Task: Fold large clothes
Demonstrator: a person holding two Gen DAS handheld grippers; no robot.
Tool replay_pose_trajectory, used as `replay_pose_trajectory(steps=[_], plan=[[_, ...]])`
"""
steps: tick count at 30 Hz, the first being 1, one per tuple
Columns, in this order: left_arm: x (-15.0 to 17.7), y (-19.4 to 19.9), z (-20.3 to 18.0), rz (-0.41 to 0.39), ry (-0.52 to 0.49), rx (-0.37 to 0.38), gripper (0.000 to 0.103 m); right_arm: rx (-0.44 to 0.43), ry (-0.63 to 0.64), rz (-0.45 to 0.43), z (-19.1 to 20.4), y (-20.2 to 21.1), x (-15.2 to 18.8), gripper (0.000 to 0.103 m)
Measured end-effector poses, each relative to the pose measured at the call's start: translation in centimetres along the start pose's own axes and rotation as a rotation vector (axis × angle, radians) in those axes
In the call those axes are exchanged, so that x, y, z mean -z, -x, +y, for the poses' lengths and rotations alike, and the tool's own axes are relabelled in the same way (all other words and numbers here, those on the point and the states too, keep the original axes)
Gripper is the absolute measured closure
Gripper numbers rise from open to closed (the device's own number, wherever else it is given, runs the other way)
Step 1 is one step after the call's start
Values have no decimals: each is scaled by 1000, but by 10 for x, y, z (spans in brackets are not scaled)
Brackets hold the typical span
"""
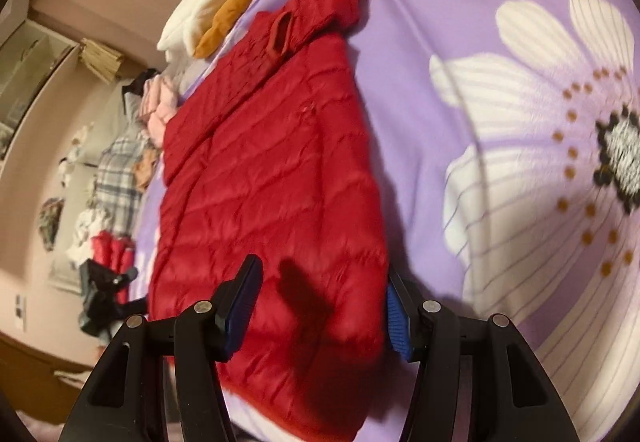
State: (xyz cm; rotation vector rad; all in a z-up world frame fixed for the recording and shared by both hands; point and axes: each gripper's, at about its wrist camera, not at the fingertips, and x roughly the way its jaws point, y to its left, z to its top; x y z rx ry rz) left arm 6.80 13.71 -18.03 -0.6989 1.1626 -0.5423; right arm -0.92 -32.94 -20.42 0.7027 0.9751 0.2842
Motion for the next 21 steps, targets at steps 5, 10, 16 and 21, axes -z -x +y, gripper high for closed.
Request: replay_pose_trajectory(steps=[5, 10, 16, 21], plan=[[15, 2, -2, 47, -6, 48, 16, -73, -35, 38, -1, -3, 9, 46], [21, -1, -5, 76, 6, 95, 16, -88, -27, 41, 2, -8, 8, 46], [17, -12, -14, 86, 1, 103, 16, -98, -11, 37, 9, -20, 1, 46], [20, -13, -18, 99, -15, 107, 17, -92, 16, 37, 9, -16, 4, 46]])
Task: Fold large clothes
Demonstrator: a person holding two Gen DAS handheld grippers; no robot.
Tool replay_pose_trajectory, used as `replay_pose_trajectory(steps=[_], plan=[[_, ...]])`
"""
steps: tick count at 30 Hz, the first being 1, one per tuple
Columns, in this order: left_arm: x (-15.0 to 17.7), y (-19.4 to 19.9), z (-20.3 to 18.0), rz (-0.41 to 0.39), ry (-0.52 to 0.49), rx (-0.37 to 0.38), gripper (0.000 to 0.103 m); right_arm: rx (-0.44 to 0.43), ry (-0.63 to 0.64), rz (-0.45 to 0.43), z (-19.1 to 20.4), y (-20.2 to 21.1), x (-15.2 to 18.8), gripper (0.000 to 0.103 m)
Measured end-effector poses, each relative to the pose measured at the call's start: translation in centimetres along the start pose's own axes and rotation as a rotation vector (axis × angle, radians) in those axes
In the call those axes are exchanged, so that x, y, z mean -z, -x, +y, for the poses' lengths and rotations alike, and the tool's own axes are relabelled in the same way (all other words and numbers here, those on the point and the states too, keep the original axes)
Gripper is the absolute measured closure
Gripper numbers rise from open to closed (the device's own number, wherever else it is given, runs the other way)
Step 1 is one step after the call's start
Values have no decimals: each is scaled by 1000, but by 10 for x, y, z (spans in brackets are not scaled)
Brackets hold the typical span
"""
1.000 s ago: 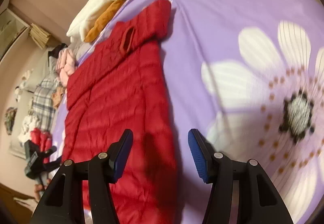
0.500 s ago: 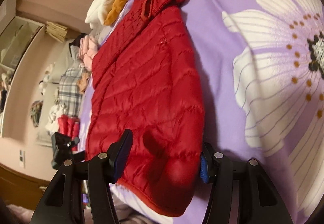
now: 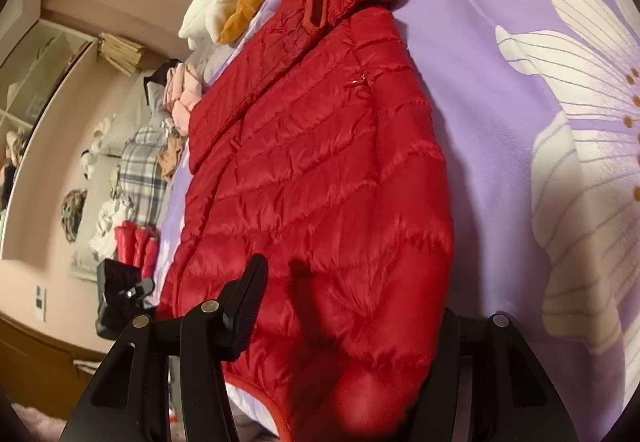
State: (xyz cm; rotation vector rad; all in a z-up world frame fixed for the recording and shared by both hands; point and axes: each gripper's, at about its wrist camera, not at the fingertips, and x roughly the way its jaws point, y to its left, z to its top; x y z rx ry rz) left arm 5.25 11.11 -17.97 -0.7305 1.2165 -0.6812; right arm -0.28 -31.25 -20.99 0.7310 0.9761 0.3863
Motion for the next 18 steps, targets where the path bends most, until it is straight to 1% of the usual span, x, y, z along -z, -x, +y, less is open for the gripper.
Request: replay_pose_trajectory(steps=[1, 2, 3, 4, 5, 6, 8, 9, 10, 11, 12, 15, 17, 18], plan=[[1, 0, 2, 3, 6, 3, 19, 0, 3, 3, -1, 2, 2, 47], [3, 2, 4, 3, 13, 4, 20, 2, 7, 2, -2, 5, 4, 49], [4, 3, 5, 1, 16, 0, 25, 9, 14, -2, -2, 7, 7, 51], [4, 3, 6, 2, 19, -11, 30, 16, 20, -4, -2, 8, 7, 54], [6, 4, 7, 3, 22, -26, 33, 23, 25, -4, -3, 9, 9, 57], [7, 6, 9, -1, 24, -34, 38, 29, 28, -6, -3, 9, 9, 59], [9, 7, 10, -9, 31, -41, 44, 40, 29, -16, -4, 12, 10, 67], [9, 9, 11, -15, 34, -48, 52, 46, 32, -20, -4, 12, 10, 71], [8, 9, 11, -17, 34, -62, 64, 59, 43, -29, -2, 12, 10, 76], [8, 8, 12, -14, 32, -93, 72, 64, 51, -38, 0, 13, 10, 80], [7, 8, 12, -13, 31, -105, 83, 61, 58, -48, 3, 13, 9, 82], [4, 14, 7, -48, 22, -103, 88, 28, 91, -110, 14, 22, 8, 86], [2, 24, -5, -90, -19, -88, 89, -17, 109, -166, 22, 33, 6, 87], [0, 31, -16, -120, -56, -69, 90, -28, 119, -184, 26, 38, 6, 87]])
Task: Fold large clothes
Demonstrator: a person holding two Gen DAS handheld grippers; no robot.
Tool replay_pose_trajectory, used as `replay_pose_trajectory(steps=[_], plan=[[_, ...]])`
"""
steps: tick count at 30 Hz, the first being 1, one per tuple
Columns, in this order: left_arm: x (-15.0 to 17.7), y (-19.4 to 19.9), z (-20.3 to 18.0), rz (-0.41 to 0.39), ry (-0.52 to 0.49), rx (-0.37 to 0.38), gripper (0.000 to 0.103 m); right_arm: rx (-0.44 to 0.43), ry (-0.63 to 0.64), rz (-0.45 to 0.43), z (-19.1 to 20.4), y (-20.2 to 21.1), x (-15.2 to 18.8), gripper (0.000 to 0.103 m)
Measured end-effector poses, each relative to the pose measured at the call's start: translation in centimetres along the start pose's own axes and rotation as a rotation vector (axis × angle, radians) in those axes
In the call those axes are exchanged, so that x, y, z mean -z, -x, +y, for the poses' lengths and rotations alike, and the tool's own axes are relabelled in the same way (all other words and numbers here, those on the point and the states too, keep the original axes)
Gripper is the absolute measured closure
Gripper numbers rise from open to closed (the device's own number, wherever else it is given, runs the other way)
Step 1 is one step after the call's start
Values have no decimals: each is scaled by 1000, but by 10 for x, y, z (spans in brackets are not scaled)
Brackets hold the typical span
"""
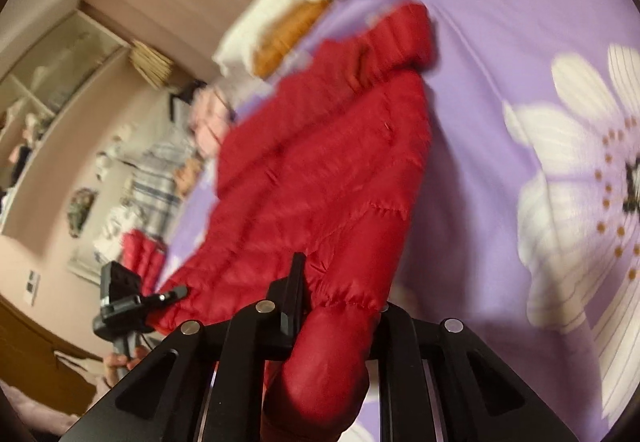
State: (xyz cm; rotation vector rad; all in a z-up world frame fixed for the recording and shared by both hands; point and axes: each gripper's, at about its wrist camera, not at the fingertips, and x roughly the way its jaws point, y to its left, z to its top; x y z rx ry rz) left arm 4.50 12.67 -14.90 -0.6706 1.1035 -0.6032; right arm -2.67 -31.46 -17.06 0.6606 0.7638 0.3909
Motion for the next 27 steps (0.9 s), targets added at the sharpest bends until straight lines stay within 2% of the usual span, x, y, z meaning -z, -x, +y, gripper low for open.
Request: replay_pose_trajectory(steps=[8, 21, 27], plan=[[-19, 46, -57, -145, -166, 87, 90, -79, 75, -150, 38, 32, -18, 88], [-11, 105, -109, -187, -310, 104, 90, -125, 259, -215, 91, 91, -18, 88], [-8, 122, -120, -203, -333, 121, 89, -151, 321, -235, 109, 104, -22, 88]])
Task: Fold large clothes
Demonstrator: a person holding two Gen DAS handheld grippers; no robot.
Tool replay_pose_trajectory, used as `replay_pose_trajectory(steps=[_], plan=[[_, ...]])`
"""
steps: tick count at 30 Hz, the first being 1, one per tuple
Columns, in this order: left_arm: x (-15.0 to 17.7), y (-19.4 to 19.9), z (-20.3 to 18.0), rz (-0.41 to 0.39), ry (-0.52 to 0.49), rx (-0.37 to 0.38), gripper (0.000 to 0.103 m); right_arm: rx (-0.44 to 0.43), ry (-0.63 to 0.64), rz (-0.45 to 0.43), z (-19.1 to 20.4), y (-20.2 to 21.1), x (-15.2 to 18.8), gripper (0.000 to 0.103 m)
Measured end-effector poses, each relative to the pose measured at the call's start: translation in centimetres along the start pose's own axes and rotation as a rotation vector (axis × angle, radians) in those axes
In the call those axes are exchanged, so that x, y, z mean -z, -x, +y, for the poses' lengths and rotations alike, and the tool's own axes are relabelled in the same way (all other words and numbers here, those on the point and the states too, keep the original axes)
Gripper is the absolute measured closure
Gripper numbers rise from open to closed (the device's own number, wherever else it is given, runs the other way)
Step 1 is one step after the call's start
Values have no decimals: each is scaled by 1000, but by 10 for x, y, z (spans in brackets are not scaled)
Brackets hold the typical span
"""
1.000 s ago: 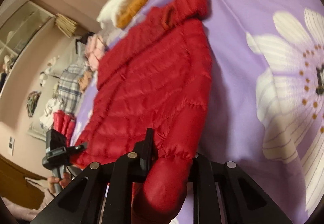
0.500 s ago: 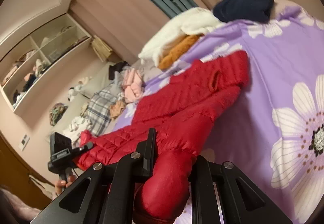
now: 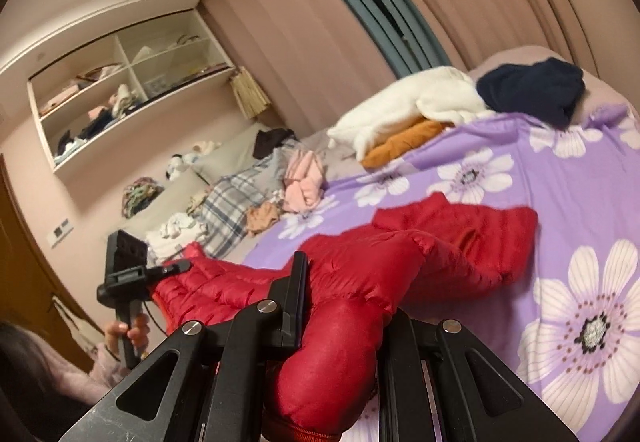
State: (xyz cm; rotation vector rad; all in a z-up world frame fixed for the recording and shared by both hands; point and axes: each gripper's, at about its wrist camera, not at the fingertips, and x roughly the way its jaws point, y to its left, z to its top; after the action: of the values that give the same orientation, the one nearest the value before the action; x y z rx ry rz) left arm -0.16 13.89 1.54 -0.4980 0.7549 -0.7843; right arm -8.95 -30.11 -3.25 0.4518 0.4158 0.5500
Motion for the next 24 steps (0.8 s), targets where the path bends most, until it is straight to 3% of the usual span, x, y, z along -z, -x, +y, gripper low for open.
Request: replay_pose_trajectory(steps=[8, 24], plan=[[-20, -19, 19, 14, 40, -20, 89, 15, -77, 11, -30, -27, -16, 88], [-112, -138, 97, 127, 193, -154, 89, 124, -286, 113, -124, -142, -74, 88]])
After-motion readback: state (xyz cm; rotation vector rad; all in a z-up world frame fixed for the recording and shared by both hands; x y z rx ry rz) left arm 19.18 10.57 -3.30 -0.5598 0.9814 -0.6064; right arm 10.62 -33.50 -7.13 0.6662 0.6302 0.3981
